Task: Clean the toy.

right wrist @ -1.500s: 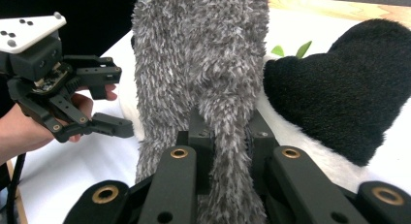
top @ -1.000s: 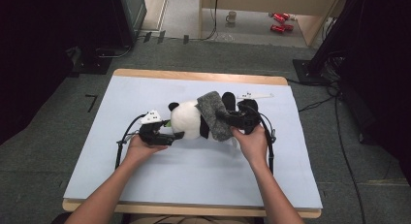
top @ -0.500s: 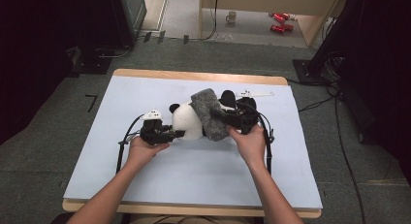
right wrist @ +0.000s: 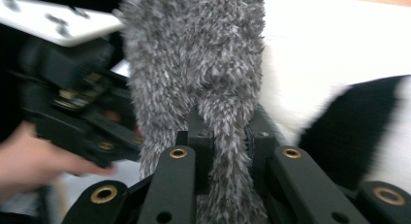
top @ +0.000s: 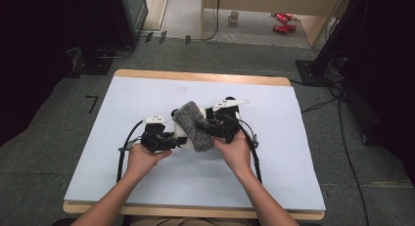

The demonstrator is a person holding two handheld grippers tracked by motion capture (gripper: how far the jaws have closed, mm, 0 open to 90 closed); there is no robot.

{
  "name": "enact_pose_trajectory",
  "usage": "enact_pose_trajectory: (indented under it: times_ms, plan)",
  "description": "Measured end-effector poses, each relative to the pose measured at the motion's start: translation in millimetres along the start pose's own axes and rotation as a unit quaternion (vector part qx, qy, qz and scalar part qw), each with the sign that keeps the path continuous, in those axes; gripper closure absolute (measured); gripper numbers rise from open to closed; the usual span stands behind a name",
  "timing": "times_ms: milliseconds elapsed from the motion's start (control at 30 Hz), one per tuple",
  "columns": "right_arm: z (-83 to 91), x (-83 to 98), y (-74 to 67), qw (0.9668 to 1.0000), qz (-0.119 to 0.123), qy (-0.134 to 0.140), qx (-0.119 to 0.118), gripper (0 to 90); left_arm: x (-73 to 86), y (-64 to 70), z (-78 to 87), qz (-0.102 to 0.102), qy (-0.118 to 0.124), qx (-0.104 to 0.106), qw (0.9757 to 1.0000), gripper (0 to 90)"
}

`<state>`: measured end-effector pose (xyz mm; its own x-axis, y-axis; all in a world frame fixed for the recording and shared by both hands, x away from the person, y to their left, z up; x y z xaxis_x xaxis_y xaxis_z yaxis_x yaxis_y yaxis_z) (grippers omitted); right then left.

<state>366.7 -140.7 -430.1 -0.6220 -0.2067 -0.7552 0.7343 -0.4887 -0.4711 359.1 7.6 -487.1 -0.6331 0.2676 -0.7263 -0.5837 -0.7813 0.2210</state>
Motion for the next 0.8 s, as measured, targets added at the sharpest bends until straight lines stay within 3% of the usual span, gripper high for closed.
enact_pose_trajectory:
  times_ms: [67, 167, 567, 800]
  plan:
    - [3.5, 0.2, 7.3, 1.0000, -0.006, 0.001, 0.005, 78.1, -0.6, -5.4, -3.6, 0.008, 0.002, 0.001, 1.0000, 62.1]
    - [11.8, 0.0, 16.7, 0.9997, -0.019, 0.005, 0.013, 78.6, -1.1, -10.3, -6.6, 0.001, 0.008, -0.004, 1.0000, 62.0]
    - [52.3, -3.9, 39.2, 0.9977, -0.035, 0.035, 0.046, 79.2, -3.8, -23.0, -13.2, 0.009, 0.015, -0.005, 0.9998, 61.3]
    - [66.2, -2.2, 49.0, 0.9960, -0.045, 0.051, 0.058, 79.1, -5.7, -25.3, -15.2, 0.012, 0.018, -0.002, 0.9998, 60.8]
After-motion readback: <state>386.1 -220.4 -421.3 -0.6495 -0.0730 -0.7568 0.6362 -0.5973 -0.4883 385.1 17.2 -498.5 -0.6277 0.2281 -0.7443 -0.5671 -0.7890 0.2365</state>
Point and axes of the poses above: each handheld gripper's, and its own axes: z roughly backward along the jaws, x roughly out of its underside, y roughly to its right, the point moved 7 cm from there along -z, roughly forward along the jaws, and after that the axes turned 15 degrees about -x, right-handed, at the moved point
